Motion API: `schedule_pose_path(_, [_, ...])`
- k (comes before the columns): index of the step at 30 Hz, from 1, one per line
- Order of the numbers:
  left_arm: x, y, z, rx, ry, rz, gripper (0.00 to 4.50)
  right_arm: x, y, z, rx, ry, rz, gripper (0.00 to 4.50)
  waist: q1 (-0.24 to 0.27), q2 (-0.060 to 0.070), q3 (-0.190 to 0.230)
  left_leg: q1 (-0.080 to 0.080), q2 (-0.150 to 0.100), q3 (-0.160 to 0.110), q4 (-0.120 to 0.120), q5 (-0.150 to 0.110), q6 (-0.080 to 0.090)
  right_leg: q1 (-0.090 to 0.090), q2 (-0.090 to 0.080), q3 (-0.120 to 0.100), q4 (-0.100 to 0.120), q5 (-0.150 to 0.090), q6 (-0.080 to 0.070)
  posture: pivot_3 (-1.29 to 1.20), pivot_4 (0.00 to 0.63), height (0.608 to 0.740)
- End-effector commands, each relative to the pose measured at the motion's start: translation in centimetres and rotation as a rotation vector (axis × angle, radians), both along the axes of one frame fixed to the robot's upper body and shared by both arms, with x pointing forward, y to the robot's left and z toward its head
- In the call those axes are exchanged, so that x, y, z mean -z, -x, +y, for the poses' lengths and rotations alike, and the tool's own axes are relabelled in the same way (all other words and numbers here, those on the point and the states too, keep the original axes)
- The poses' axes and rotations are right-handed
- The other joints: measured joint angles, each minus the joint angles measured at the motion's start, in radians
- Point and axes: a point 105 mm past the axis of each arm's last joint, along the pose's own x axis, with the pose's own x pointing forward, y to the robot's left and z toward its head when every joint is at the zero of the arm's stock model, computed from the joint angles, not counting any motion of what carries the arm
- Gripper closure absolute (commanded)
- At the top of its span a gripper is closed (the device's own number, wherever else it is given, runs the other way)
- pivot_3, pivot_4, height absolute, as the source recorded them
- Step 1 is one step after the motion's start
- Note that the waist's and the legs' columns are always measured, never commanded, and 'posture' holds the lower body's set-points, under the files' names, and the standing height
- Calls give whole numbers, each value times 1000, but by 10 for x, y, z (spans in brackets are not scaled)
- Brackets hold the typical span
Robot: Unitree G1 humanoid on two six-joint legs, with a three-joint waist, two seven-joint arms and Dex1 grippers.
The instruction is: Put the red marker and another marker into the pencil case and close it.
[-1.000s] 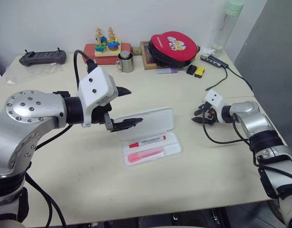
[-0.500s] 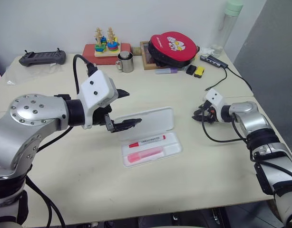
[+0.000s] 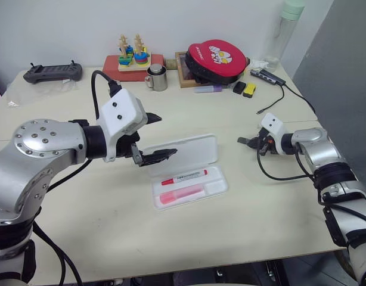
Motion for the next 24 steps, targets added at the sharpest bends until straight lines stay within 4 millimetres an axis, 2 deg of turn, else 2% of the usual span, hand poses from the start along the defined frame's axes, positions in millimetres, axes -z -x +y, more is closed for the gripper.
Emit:
schedule_pose_path(1, [-3,6,5,-2,6,-9,0,-17,6,5,-61,-6,-41,4373,0,0,0,0,0,0,0,0,0,0,0,0,0,0,0,0,150,740])
schedule_pose_path(7, [5,11,12,-21,-8,20,0,-34,15,15,-122,-19,-65,4373,0,0,0,0,0,0,0,0,0,0,0,0,0,0,0,0,150,740])
schedule_pose_path(16, [8,14,15,-32,6,39,0,-59,33,12,-180,-9,-91,4373,1,0,0,0,0,0,0,0,0,0,0,0,0,0,0,0,150,740])
schedule_pose_path(21, [31,33,20,-27,0,149,0,-69,74,34,-374,6,-55,4373,-1,2,1,0,0,0,-1,0,0,-1,0,0,0,0,0,0,150,740])
schedule_pose_path(24, [41,41,21,-28,-6,183,0,-65,95,46,-477,25,-37,4373,0,2,1,0,0,1,-1,-1,1,-1,0,0,0,-1,1,0,150,740])
